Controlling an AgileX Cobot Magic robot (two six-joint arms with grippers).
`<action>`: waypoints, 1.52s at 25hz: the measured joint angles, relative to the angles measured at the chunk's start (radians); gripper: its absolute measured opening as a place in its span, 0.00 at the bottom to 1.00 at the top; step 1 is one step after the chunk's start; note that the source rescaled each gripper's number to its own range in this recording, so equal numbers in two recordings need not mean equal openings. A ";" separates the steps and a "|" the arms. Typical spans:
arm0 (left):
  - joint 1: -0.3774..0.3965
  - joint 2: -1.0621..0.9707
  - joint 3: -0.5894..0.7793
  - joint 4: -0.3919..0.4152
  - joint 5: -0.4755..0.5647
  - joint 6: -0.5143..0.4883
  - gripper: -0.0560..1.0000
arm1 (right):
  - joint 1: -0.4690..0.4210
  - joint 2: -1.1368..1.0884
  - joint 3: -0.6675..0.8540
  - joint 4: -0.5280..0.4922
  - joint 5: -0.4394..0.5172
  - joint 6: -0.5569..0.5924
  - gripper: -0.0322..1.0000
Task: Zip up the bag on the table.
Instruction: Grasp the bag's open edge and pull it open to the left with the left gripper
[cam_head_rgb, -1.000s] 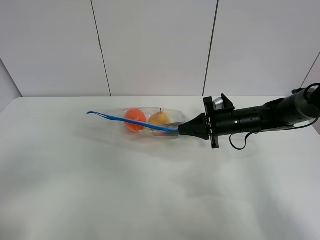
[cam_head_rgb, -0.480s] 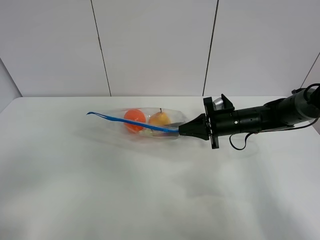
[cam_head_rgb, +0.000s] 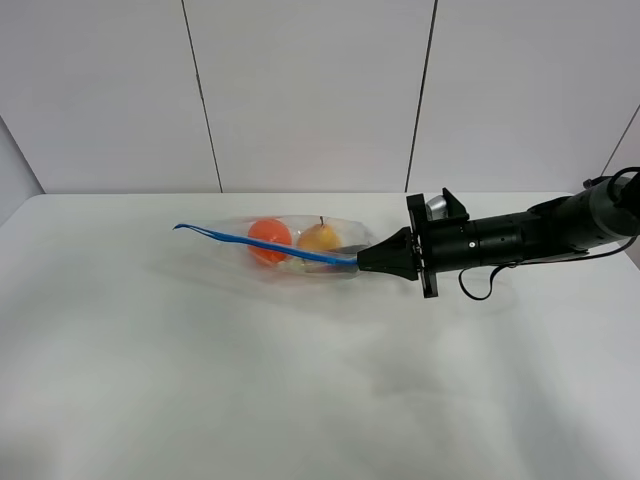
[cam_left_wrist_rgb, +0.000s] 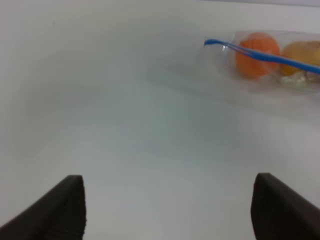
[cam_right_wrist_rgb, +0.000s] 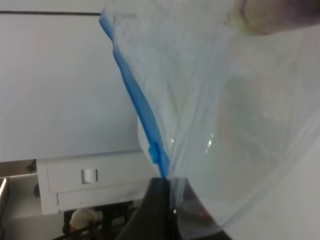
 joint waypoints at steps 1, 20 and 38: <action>0.000 0.054 -0.028 0.000 -0.023 0.017 0.94 | 0.000 0.000 0.000 0.000 0.000 0.000 0.03; -0.317 0.858 -0.240 -0.380 -0.451 0.626 0.94 | 0.000 0.000 0.000 0.000 0.001 0.000 0.03; -0.709 1.150 -0.124 0.104 -0.966 0.634 0.94 | 0.000 0.000 0.000 0.010 0.002 0.108 0.03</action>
